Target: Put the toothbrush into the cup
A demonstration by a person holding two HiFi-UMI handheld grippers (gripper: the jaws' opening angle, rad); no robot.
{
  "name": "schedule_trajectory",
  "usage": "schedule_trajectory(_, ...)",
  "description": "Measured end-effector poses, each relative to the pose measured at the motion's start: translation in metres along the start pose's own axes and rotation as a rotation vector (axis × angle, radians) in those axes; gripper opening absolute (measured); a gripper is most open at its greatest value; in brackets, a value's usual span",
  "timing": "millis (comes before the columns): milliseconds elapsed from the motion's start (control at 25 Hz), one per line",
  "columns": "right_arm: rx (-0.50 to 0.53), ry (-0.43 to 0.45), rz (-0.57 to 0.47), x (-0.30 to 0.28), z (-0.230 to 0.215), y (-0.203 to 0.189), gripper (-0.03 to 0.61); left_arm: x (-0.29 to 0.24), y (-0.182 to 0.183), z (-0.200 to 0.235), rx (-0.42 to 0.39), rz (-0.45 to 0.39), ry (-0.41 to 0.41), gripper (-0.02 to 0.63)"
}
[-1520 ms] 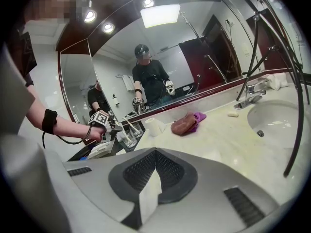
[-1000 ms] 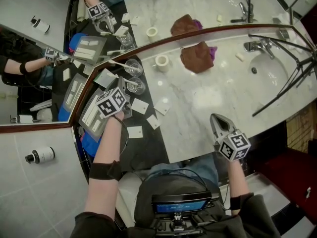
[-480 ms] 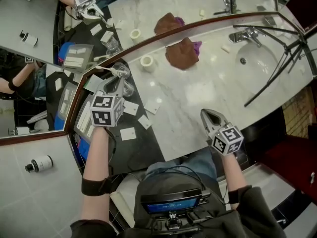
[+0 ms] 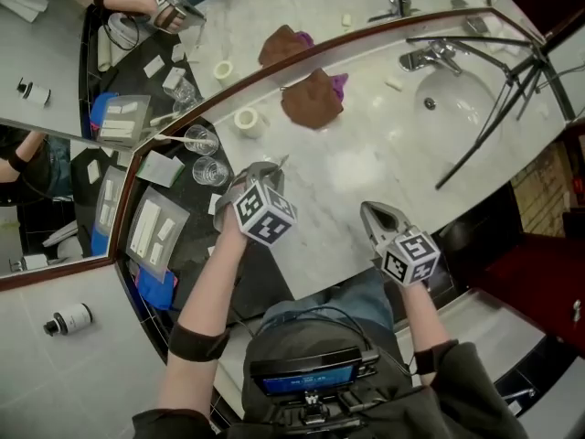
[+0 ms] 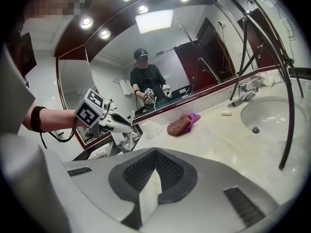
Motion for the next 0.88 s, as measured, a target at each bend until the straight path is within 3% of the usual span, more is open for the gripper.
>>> schedule_trajectory(360, -0.022, -0.031, 0.004, 0.004, -0.024, 0.0, 0.011, -0.089, 0.011, -0.051, -0.116, 0.147, -0.115, 0.031)
schedule_trajectory(600, -0.04, -0.065, 0.002, 0.011, -0.044, -0.001, 0.011, -0.122, 0.017, -0.061, -0.177, 0.232, -0.126, 0.029)
schedule_trajectory(880, -0.059, -0.09, 0.001, 0.021, -0.06, -0.004, 0.011, -0.151, 0.015, -0.064, -0.178, 0.271, -0.136, 0.029)
Point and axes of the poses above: the fingertips, and each gripper's own axes: x backward along the fingers, z to its left, y out of its top, the point moved 4 cm from there along x, backward along the fingers, and after that the axes turned 11 degrees about -y, right-handed, at the moved point
